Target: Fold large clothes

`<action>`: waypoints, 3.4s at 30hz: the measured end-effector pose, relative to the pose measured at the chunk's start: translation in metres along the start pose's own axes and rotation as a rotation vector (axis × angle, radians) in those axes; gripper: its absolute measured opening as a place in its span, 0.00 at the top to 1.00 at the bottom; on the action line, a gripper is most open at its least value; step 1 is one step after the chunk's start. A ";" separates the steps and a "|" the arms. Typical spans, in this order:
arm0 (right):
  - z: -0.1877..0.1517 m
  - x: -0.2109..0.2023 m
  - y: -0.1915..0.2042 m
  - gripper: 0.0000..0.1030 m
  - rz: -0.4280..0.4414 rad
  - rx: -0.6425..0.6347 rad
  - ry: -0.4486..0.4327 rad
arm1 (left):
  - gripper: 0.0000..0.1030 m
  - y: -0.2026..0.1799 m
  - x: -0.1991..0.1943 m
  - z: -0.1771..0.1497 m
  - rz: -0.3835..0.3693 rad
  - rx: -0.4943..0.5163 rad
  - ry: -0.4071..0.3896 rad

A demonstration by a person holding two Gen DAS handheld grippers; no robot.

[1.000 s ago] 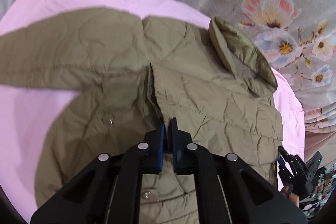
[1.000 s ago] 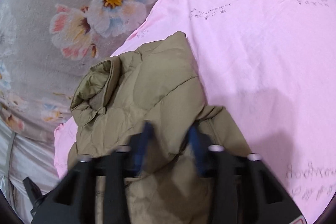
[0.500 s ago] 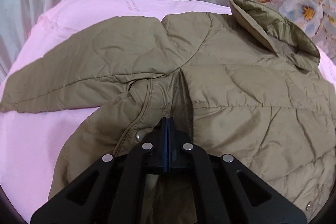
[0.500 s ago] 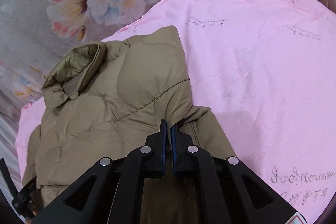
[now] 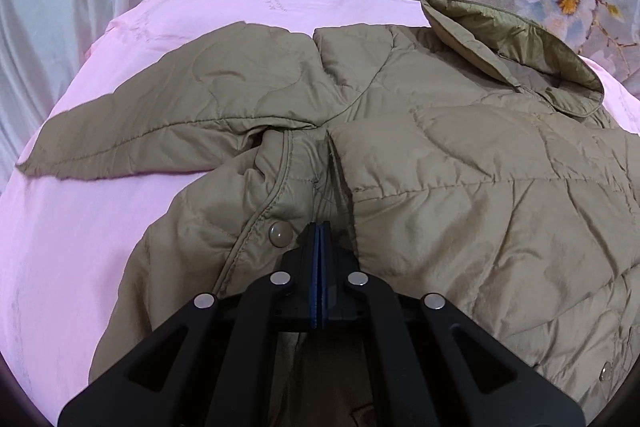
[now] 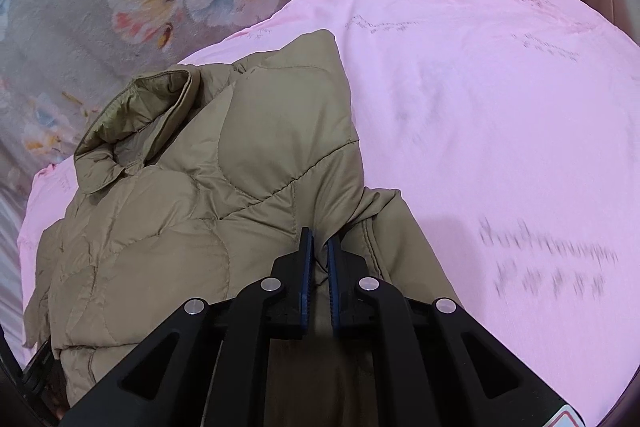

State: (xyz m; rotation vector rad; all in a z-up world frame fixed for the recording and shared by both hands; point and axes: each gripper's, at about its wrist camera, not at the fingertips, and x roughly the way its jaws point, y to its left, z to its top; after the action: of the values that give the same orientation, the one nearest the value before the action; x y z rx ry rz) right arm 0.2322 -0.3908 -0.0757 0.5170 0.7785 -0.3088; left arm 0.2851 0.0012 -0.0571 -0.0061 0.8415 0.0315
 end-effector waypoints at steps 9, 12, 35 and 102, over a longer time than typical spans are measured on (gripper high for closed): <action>-0.034 -0.040 -0.014 0.87 0.060 0.050 -0.004 | 0.91 0.052 -0.025 -0.032 -0.212 -0.176 0.058; -0.028 -0.045 -0.011 0.85 0.093 0.080 -0.019 | 0.74 0.063 -0.016 -0.020 -0.317 -0.277 0.128; -0.023 -0.043 -0.001 0.87 0.113 0.085 -0.037 | 0.43 0.088 -0.016 -0.005 -0.517 -0.445 0.175; -0.015 -0.107 0.084 0.80 0.032 -0.175 -0.132 | 0.63 0.013 -0.083 0.036 -0.141 0.002 -0.120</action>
State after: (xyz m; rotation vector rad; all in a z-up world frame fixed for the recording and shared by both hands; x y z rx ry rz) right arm 0.1891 -0.3049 0.0210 0.3407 0.6614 -0.2401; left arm 0.2565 0.0128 0.0289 -0.0612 0.7193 -0.1007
